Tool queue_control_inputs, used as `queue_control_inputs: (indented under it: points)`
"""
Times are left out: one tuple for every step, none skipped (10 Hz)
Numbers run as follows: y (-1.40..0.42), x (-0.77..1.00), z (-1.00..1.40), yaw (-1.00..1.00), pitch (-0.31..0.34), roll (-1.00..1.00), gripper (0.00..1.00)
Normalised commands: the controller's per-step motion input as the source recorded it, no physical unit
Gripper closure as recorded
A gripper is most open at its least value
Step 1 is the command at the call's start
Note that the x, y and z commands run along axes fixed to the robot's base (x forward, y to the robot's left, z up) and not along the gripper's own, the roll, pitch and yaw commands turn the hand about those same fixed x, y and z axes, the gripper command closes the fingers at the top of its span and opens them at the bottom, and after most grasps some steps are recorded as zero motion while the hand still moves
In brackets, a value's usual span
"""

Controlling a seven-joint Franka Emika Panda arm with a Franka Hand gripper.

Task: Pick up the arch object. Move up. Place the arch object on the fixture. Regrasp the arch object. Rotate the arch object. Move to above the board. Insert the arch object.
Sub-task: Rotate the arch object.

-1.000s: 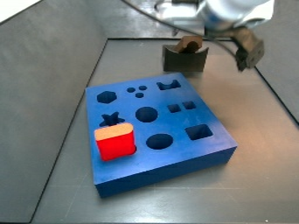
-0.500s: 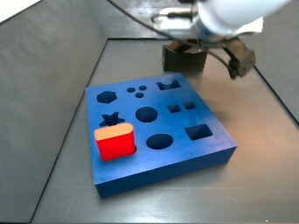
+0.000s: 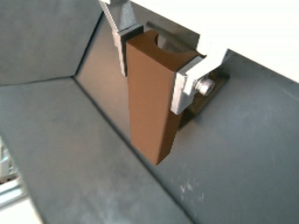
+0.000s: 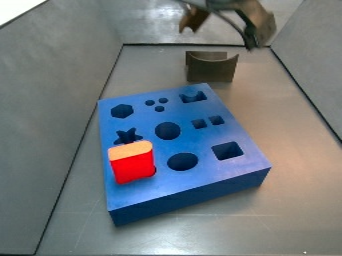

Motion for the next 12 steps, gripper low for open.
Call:
queue_control_inputs:
  points:
    - [0.22, -1.0, 0.71, -0.09, -0.087, -0.14, 1.0]
    - [0.21, -1.0, 0.65, -0.1, -0.073, -0.13, 1.0]
    - [0.18, -1.0, 0.56, -0.1, -0.056, -0.14, 1.0]
    - [0.16, -1.0, 0.44, -0.1, -0.042, -0.14, 1.0]
    - [0.15, -1.0, 0.37, -0.09, -0.037, -0.14, 1.0]
    - [0.13, -0.96, 0.31, -0.09, -0.031, -0.14, 1.0]
    - [0.07, -0.7, 0.16, -0.08, -0.009, -0.14, 1.0]
    - [0.04, -0.6, 0.1, -0.07, -0.004, -0.14, 1.0]
    - [0.03, -0.37, 0.05, -0.06, -0.004, -0.12, 1.0]
    - [0.01, -0.21, 0.04, -0.05, 0.001, -0.11, 1.0]
    - [0.0, 0.0, 0.0, -1.0, -0.08, -0.96, 1.0]
    - [0.04, -0.01, 0.0, -1.0, -0.06, -0.96, 1.0]
